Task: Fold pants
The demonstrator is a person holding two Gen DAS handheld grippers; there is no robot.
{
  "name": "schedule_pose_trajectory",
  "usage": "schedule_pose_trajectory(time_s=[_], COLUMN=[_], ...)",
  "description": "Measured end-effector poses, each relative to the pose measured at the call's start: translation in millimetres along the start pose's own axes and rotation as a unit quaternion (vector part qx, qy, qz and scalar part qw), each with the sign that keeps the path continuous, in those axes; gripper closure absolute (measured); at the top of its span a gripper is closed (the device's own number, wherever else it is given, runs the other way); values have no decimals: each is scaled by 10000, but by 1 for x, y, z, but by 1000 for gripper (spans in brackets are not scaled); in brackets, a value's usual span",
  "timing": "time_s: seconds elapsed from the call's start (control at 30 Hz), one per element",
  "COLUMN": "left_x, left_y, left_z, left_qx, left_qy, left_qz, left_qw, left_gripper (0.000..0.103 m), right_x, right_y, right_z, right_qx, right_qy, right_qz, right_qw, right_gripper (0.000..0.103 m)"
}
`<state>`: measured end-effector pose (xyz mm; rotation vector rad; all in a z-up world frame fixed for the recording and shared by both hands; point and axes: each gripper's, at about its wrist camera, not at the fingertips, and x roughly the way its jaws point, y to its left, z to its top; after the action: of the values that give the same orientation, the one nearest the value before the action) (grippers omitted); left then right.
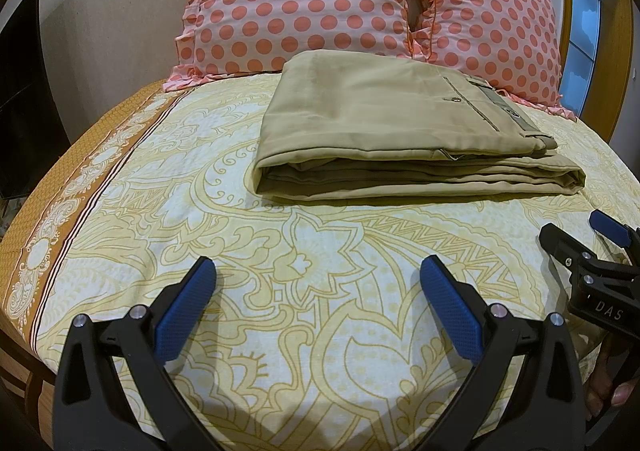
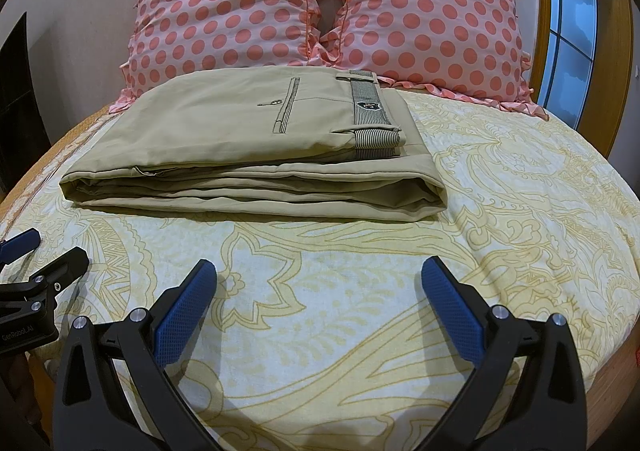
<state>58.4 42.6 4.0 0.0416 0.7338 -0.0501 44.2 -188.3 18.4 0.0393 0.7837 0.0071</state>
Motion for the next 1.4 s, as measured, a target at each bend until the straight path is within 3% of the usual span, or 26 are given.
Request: schedule_pose_trajectory(time_s=[1.4], left_x=[3], left_y=[2], left_z=[2], left_qx=[-25], left_qy=[-7], left_qz=[22], left_qw=[10000], left_gripper=[2], right_x=[1], right_y=[-1], right_z=[-1], right_qx=[-8], right_qy=[-18], right_qz=[4], right_qw=[10000], right_gripper=[1])
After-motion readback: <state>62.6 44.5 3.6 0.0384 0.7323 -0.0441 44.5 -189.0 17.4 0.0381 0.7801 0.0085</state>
